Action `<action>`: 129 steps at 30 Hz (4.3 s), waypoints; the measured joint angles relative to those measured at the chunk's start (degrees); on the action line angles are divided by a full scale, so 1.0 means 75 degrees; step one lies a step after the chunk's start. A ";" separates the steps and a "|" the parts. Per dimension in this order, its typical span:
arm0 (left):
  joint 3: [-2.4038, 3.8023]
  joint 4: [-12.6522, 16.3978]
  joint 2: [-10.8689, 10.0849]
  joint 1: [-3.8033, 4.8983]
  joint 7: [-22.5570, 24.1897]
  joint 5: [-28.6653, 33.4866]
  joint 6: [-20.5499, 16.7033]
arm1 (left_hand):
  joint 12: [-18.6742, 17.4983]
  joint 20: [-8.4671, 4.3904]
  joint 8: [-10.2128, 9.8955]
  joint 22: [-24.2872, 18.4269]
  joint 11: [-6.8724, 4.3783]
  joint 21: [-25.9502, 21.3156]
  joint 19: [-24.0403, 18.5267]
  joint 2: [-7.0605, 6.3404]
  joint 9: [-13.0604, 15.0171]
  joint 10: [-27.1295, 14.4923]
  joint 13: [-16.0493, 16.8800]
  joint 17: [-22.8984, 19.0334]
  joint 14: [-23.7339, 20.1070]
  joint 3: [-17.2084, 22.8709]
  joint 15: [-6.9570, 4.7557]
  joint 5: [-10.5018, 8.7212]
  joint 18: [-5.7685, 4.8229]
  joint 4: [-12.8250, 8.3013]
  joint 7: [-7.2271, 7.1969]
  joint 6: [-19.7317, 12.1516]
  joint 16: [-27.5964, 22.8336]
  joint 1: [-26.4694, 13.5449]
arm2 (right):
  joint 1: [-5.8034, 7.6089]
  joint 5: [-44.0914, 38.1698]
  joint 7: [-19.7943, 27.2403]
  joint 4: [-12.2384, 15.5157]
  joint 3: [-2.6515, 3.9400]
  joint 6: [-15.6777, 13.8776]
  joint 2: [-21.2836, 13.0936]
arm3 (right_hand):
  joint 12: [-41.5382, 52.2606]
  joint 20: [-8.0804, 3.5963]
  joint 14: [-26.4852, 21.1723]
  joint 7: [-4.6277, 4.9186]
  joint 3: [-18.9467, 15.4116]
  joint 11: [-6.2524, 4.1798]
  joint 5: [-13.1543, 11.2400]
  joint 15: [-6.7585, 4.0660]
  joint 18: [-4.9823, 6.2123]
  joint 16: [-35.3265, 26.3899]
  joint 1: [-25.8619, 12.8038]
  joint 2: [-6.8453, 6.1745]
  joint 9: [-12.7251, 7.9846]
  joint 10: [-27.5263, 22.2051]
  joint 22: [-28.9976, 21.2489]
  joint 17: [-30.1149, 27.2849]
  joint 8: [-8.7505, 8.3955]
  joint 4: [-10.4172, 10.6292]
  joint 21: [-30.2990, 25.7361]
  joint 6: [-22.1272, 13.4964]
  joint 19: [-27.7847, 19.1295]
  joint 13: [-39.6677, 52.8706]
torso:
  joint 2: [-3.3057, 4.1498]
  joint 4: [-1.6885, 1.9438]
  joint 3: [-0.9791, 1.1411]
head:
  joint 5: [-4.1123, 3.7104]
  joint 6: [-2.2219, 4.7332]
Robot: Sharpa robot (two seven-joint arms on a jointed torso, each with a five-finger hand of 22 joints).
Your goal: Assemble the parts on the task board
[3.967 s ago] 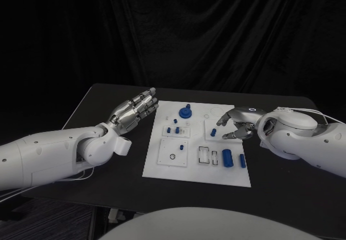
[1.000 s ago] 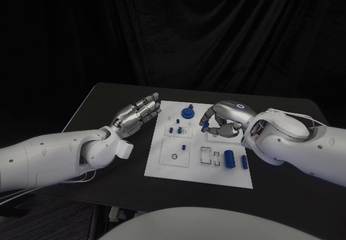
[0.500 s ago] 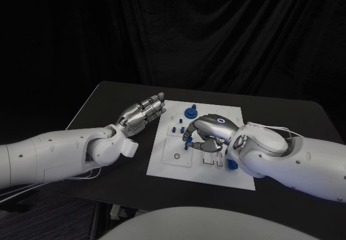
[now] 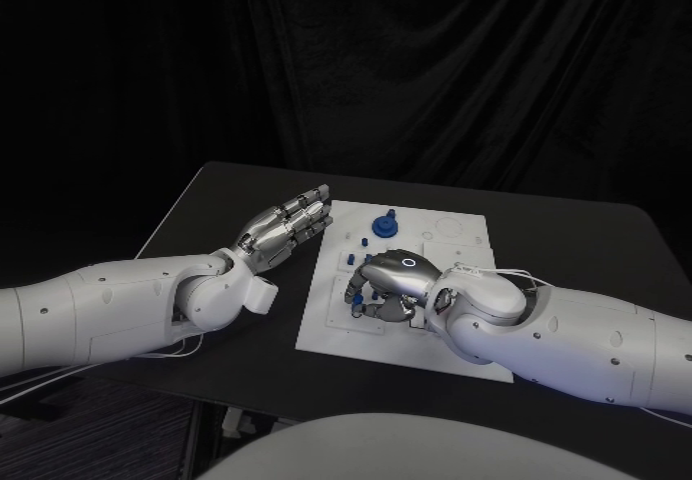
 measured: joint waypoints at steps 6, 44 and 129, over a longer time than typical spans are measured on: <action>0.0000 0.0002 0.0000 0.0000 0.0000 0.0000 -0.0001 | 0.0000 0.0000 0.0000 0.0000 0.0000 0.0000 0.0000 0.0000 0.0000 0.0000 0.0000 0.0001 0.0000 0.0000 0.0000 0.0000 0.0000 0.0000 0.0000 0.0000 0.0000 0.0000 | -0.0114 -0.0045 0.0029 -0.0166 0.0000 0.0080 0.0115 | -0.0013 0.0000 0.0000 0.0000 0.0000 -0.0009 -0.0001 0.0000 0.0001 -0.0030 0.0000 0.0000 0.0012 0.0009 0.0000 -0.0009 0.0000 0.0000 -0.0036 0.0000 0.0000 0.0000 | 0.0007 0.0006 -0.0001 | 0.0016 0.0000; 0.0000 -0.0108 0.0109 0.0000 0.0000 0.0002 0.0022 | -0.0002 0.0027 0.0000 0.0012 -0.0001 0.0000 0.0027 0.0031 -0.0002 -0.0001 0.0003 -0.0001 0.0000 0.0042 -0.0001 0.0000 0.0001 0.0000 0.0000 0.0000 0.0000 -0.0030 | -0.0230 -0.0313 0.0062 -0.0567 0.0006 0.0170 0.0244 | -0.0116 -0.0028 0.0028 0.0000 0.0000 0.0000 -0.0067 -0.0028 0.0000 -0.0030 0.0114 0.0036 0.0087 0.0050 0.0004 0.0048 -0.0008 -0.0065 -0.0038 -0.0001 0.0028 0.0011 | 0.0004 -0.0024 0.0015 | 0.0030 0.0000; -0.0001 -0.0085 0.0025 -0.0014 0.0001 0.0005 0.0064 | 0.0022 0.0081 0.0000 0.0037 -0.0002 0.0000 0.0027 0.0000 0.0003 -0.0002 0.0005 -0.0003 -0.0001 0.0168 0.0000 0.0000 0.0003 -0.0021 0.0068 0.0068 0.0000 -0.0060 | 0.0562 0.2303 -0.3082 0.2282 -0.0109 0.1209 -0.4166 | 0.8337 -0.0629 0.1028 -0.0697 -0.2194 -0.1021 0.0415 -0.0664 -0.0542 0.2191 -0.3635 0.0502 0.3075 0.3745 0.0000 0.3179 0.3714 0.2107 0.3630 -0.1435 0.0928 0.9418 | 0.0009 -0.0043 -0.0006 | -0.1244 0.0000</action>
